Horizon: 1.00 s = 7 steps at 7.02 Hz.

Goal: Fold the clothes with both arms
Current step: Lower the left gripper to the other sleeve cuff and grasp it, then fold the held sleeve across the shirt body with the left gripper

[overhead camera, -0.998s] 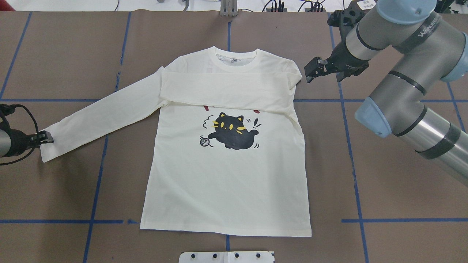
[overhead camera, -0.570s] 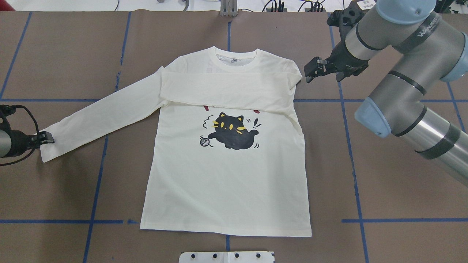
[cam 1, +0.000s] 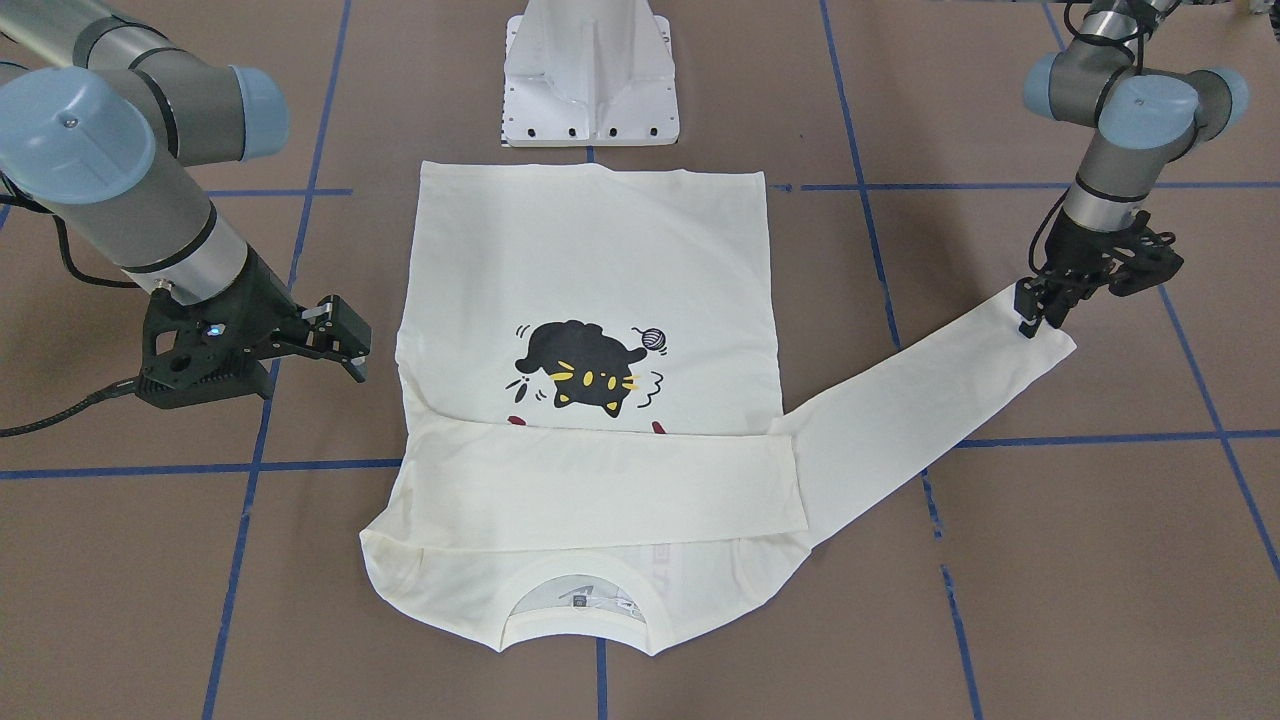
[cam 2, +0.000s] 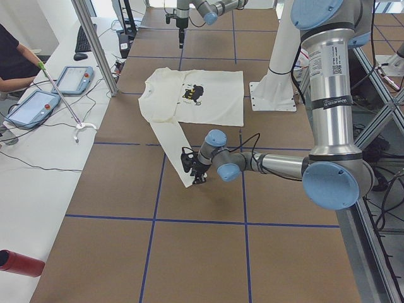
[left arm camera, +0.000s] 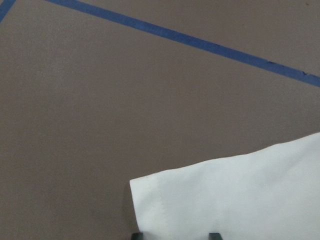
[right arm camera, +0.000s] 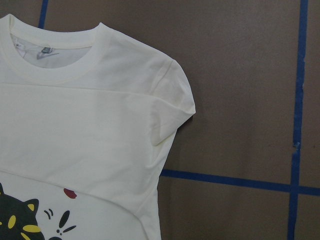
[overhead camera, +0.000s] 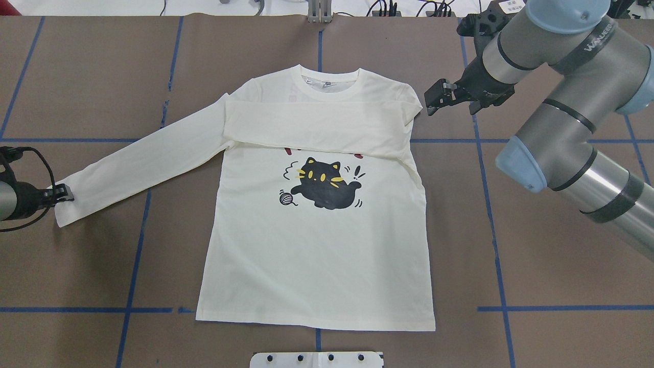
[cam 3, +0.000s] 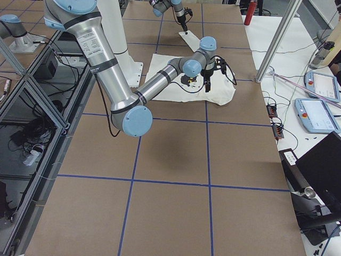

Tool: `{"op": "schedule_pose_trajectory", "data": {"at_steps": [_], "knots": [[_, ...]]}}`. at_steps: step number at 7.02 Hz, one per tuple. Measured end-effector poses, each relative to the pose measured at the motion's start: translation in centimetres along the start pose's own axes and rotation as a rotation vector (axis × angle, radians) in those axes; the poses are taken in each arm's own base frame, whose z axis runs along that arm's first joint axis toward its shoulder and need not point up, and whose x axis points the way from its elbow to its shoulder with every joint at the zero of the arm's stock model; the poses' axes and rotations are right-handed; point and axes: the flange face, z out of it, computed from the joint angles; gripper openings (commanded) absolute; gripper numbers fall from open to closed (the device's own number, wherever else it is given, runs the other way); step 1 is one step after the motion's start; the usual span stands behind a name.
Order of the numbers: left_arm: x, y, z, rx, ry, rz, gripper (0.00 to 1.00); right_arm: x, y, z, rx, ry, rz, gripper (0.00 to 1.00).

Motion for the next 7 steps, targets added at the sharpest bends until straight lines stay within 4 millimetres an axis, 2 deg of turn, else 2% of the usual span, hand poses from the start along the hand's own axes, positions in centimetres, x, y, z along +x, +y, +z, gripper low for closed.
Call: {"op": "schedule_pose_trajectory", "data": {"at_steps": [2, 3, 4, 5, 6, 7], "knots": [[0.7, 0.0, -0.5, -0.003, 0.0, 0.0, 0.0, 0.1, 0.0, -0.1, 0.001, 0.0, 0.001, 1.0], [2.1, 0.0, -1.8, -0.004, 0.0, 0.0, 0.0, 0.2, 0.1, -0.1, 0.001, 0.0, 0.002, 1.0], [4.3, 0.0, -3.9, -0.005, -0.008, 0.001, 0.0, 0.8, 0.4, 0.0, -0.002, 0.004, 0.007, 1.0], [7.2, -0.2, -6.1, -0.007, -0.016, 0.005, 0.0, 2.0, 1.2, 0.3, -0.009, 0.015, 0.017, 1.0], [11.3, -0.7, -7.9, -0.006, -0.016, 0.016, 0.0, 3.7, 2.4, 0.6, -0.021, 0.028, 0.029, 1.0], [16.9, -1.5, -9.2, -0.004, -0.012, 0.041, 0.0, 5.5, 3.7, 0.9, -0.032, 0.043, 0.043, 1.0]]}}
